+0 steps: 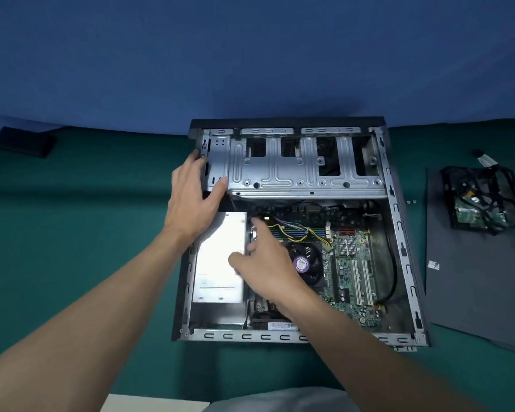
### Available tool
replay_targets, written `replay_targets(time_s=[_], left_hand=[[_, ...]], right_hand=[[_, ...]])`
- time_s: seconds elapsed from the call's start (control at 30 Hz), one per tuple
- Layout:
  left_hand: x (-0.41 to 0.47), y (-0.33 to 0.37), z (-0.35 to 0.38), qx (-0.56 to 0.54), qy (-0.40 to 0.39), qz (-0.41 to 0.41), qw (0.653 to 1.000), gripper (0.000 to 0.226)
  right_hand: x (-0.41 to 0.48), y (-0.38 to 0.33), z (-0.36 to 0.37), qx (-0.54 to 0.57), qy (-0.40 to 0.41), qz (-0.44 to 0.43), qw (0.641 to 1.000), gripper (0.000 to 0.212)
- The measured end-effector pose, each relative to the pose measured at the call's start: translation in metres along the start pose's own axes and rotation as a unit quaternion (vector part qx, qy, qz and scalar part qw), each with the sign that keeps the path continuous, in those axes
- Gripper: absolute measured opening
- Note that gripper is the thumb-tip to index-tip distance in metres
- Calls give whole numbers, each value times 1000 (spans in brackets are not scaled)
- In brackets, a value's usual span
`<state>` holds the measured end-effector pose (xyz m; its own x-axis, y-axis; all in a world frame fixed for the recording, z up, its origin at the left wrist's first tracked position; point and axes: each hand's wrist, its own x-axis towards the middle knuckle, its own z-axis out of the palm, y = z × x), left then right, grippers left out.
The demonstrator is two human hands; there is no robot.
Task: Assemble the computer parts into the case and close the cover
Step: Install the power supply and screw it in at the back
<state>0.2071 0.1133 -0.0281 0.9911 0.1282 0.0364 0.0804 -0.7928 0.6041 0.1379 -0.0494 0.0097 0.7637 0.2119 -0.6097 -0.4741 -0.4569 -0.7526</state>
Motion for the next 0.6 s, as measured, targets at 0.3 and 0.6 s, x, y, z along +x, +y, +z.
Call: replay_targets(time_s=[0.3, 0.6], left_hand=[[-5, 17, 7, 239, -8, 32, 970, 47], [-9, 24, 12, 237, -11, 16, 971, 44]], right_hand=[[29, 44, -78, -325, 170, -148, 918, 38], [73, 50, -85, -481, 19, -185, 857, 30]])
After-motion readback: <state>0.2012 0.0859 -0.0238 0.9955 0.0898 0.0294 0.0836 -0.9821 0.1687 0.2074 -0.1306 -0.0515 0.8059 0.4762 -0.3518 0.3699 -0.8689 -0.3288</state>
